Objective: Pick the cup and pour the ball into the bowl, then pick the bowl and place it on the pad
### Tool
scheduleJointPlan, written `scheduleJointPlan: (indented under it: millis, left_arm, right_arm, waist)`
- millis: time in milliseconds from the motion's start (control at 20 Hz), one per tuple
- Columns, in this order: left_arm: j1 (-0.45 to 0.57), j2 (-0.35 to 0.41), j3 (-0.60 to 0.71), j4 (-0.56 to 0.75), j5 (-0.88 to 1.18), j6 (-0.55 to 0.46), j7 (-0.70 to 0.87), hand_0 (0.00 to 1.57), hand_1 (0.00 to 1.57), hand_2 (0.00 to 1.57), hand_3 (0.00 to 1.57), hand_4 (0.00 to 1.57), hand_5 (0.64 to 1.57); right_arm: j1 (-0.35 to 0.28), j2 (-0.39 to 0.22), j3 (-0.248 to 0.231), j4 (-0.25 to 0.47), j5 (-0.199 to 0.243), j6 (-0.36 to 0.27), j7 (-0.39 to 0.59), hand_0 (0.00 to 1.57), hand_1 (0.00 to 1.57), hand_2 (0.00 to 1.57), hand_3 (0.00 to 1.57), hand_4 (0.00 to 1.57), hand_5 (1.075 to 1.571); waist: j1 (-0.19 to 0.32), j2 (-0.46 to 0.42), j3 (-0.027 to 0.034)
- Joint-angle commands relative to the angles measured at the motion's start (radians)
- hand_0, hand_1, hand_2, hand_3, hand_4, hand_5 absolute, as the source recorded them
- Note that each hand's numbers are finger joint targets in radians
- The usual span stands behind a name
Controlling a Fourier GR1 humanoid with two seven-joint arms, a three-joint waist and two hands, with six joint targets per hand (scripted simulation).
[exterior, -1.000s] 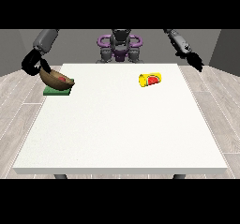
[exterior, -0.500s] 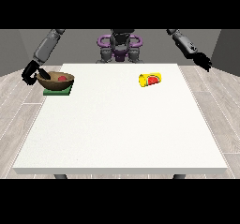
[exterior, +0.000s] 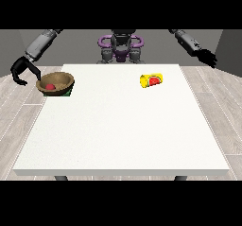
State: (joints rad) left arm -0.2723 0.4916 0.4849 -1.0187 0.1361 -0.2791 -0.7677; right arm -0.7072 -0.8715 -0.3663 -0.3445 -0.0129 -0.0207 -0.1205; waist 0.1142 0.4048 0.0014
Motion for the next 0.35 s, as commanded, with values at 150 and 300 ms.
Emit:
scheduleJointPlan:
  millis: [150,300]
  left_arm:
    - [0.064,-0.044,-0.027,-0.048,-0.002,0.005,0.024,0.0,0.0,0.0,0.0,0.88,1.213]
    - [0.04,-0.018,-0.028,0.024,-0.013,-0.003,0.05,0.0,0.0,0.0,0.0,0.88,1.213]
  right_arm:
    - [-0.037,-0.058,-0.033,0.015,-0.035,0.083,0.052,0.0,0.0,0.44,0.0,0.0,1.295]
    - [-0.05,0.088,-0.034,-0.041,-0.078,0.136,-0.019,0.0,0.0,0.1,0.37,0.5,1.371]
  waist:
    - [0.008,-0.068,-0.0004]
    - [-0.008,-0.147,-0.0014]
